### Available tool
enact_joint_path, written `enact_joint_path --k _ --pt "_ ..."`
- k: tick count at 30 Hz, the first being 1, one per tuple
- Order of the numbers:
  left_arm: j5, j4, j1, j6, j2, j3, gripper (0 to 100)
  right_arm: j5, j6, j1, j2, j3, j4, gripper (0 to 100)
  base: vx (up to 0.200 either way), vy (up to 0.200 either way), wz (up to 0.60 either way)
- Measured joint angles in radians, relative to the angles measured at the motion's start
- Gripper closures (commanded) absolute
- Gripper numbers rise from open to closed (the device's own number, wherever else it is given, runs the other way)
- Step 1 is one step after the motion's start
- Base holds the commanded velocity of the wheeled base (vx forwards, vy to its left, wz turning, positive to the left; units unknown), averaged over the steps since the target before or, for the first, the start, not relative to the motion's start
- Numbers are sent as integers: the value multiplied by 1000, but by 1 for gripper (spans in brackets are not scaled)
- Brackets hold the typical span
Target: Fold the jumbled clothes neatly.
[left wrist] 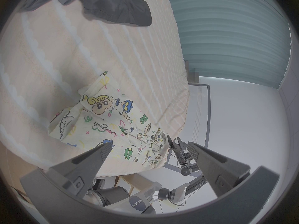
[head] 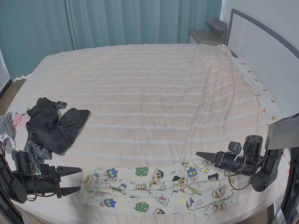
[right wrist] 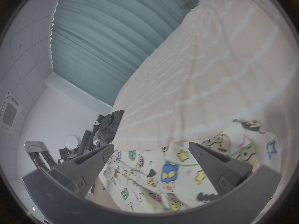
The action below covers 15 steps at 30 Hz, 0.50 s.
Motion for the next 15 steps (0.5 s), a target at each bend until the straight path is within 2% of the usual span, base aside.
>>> enact_joint_path --k 6,12,15 --pt "0 0 0 0 0 0 0 -8 0 95 -10 13 0 0 0 0 0" --pt "0 0 0 0 0 0 0 -12 -1 135 74 -30 2 0 0 0 0" --pt "0 0 0 1 0 0 0 -9 -1 143 108 -52 50 0 0 0 0"
